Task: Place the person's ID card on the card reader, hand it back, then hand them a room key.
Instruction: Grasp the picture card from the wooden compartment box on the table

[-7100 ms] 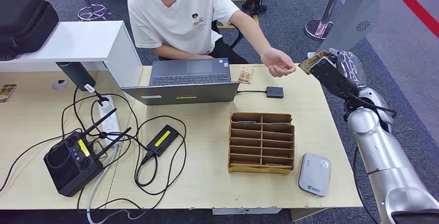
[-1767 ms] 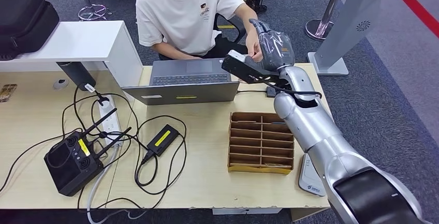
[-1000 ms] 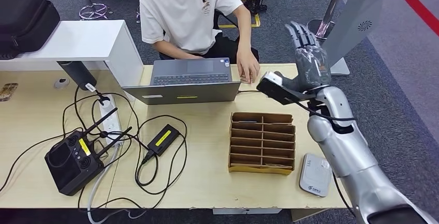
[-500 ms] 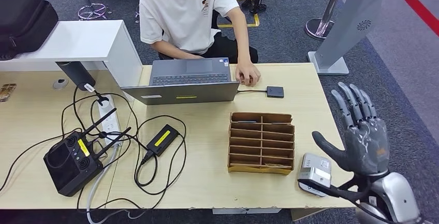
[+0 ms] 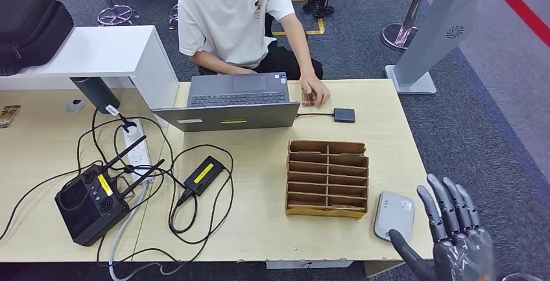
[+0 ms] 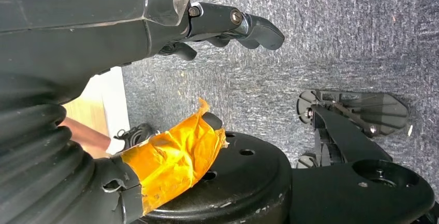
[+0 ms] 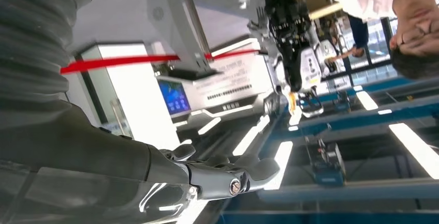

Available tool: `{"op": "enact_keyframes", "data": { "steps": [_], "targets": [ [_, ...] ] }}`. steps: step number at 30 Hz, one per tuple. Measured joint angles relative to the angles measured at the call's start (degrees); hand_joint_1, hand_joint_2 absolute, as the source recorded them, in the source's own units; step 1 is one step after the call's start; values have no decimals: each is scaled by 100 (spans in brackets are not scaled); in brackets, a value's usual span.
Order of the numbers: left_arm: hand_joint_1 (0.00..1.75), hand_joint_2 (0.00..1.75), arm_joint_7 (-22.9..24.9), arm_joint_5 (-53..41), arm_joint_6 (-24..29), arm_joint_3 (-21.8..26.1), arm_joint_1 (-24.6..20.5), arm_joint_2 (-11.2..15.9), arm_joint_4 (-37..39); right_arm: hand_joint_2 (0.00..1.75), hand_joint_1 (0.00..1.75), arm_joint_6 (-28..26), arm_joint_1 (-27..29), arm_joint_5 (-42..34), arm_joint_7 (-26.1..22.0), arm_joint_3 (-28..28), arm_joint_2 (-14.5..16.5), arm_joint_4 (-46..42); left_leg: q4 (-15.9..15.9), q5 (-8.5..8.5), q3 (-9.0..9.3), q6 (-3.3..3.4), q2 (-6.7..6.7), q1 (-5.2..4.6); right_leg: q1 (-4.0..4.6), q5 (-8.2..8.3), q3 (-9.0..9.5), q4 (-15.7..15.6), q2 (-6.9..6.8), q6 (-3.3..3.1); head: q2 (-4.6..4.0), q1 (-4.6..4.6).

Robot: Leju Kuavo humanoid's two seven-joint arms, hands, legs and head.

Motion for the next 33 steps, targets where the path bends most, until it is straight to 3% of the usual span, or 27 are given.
{"op": "enact_keyframes", "data": {
  "steps": [15,25,33],
  "targets": [
    [0,175,32,-154,0,2,-11,-22,0,175,0,0,-473,-596,255,982,292,1472,0,0,2,0,3,0,0,0,1,2,6,-1,0,0],
    [0,175,82,-212,-7,2,-13,-23,0,175,0,0,-878,-895,37,1193,498,2236,0,1,2,0,4,0,0,1,2,2,7,0,0,1],
    [0,175,91,-302,-41,2,-14,-23,0,175,0,-2,-1209,-828,-300,1206,844,2872,0,1,3,-1,4,1,0,1,1,4,7,-1,0,0]
  ]
}}
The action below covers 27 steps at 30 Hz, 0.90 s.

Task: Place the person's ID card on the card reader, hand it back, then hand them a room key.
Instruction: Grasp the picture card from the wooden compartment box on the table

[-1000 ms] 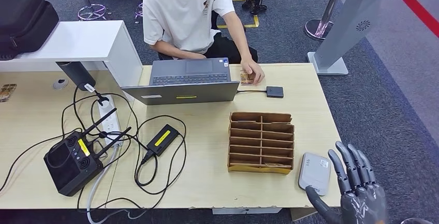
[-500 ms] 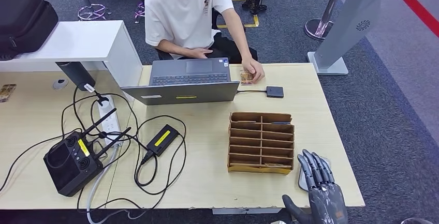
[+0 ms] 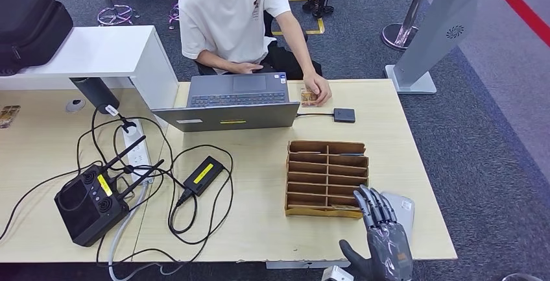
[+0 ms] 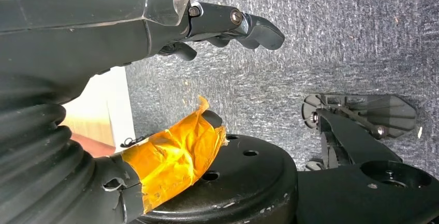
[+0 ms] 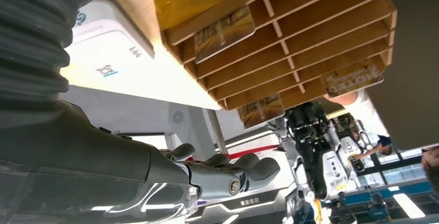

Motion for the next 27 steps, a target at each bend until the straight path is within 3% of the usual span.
{"op": "enact_keyframes", "data": {
  "steps": [19,27],
  "targets": [
    [0,175,54,-82,-12,-3,-2,-2,0,175,0,-2,-380,276,-359,-120,559,934,0,1,0,-1,0,0,0,0,0,0,0,0,0,0],
    [0,175,63,-168,-32,-52,-2,-1,0,175,0,-2,-581,424,-692,-517,828,1264,0,1,0,-2,0,0,0,1,0,1,0,0,0,-1]
  ]
}}
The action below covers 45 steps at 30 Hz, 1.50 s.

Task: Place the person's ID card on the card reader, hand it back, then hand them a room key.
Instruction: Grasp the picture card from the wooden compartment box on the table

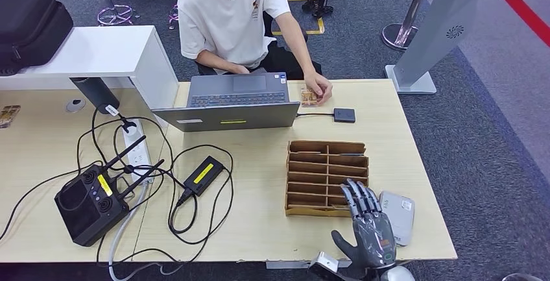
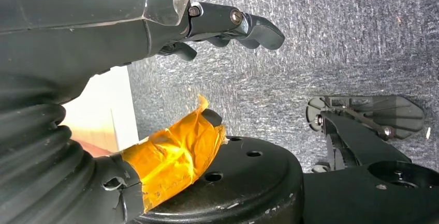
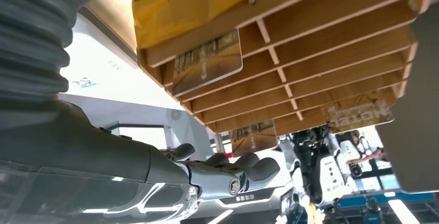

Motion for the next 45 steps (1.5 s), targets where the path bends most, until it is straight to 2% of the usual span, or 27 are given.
{"op": "enact_keyframes", "data": {
  "steps": [11,22,23,26,27,45],
  "targets": [
    [0,175,1,-79,-48,-53,0,13,0,175,0,0,-342,114,-267,-709,287,353,0,0,0,0,0,0,0,1,0,1,0,-1,0,1],
    [0,175,1,-84,-54,-53,1,19,0,175,0,0,-380,96,-265,-902,337,443,0,0,0,0,0,0,0,1,-1,1,0,-1,0,2],
    [0,175,1,-84,-54,-53,1,19,0,175,6,0,-377,96,-262,-907,337,443,0,0,0,0,0,0,0,1,-1,1,0,-1,0,2],
    [0,175,1,-84,-54,-53,1,21,0,175,136,0,-372,96,-259,-910,337,443,0,0,0,0,0,0,0,1,-1,1,0,-1,0,2],
    [0,175,1,-84,-55,-53,1,21,0,175,175,0,-370,95,-259,-910,337,442,0,0,0,0,0,0,0,1,-1,1,0,-1,0,1],
    [0,175,1,-93,-69,-53,2,25,0,175,175,-2,-275,-49,-157,-908,337,403,0,0,0,0,0,0,0,1,-1,1,0,-1,0,1]
  ]
}}
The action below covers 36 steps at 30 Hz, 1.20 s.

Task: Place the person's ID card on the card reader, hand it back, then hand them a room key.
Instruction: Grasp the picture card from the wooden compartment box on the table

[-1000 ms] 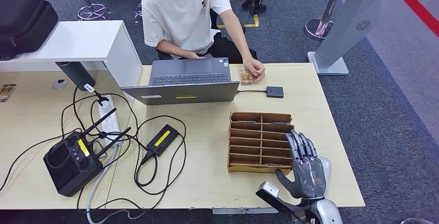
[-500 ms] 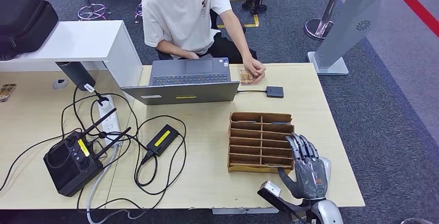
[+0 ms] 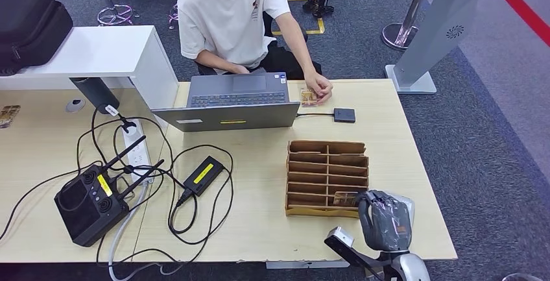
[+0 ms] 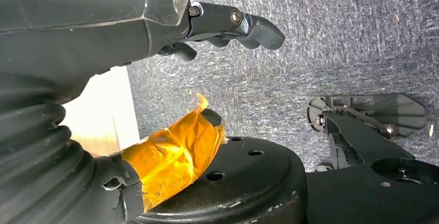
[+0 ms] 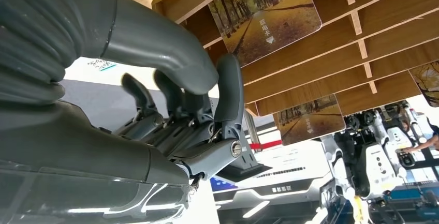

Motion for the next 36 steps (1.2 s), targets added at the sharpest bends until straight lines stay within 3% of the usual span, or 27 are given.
{"op": "enact_keyframes", "data": {
  "steps": [11,13,15,18,20,27,36],
  "targets": [
    [0,175,11,-1,0,0,0,0,0,175,175,0,24,-74,50,10,0,-46,0,0,0,0,0,0,0,0,0,0,0,0,0,-1],
    [0,175,17,-1,1,0,0,1,0,175,87,-2,66,-98,-94,-1,11,-172,0,0,0,0,0,0,0,0,0,0,0,0,0,0],
    [0,175,17,3,9,0,2,1,0,175,0,-9,166,-173,-596,-98,115,-455,0,0,0,0,-1,0,0,0,0,0,-1,0,0,1],
    [0,175,22,10,26,0,3,0,0,175,0,-31,345,-275,-1438,-365,457,-990,-2,0,0,0,0,2,2,-2,-2,1,0,-2,0,-1],
    [0,175,28,10,31,0,3,0,0,175,0,-37,434,-276,-1626,-476,649,-1279,-4,0,0,-1,0,3,3,-4,-3,1,0,-4,0,-1],
    [0,175,31,10,33,0,4,0,0,175,0,-37,586,-272,-1665,-663,951,-1767,-4,0,0,0,1,2,1,-4,-1,1,1,-4,0,2],
    [0,175,31,11,33,0,3,0,0,175,0,-37,635,-298,-1684,-723,1048,-1907,-4,0,1,-1,0,2,2,-4,-1,1,1,-4,0,0]
  ]
}}
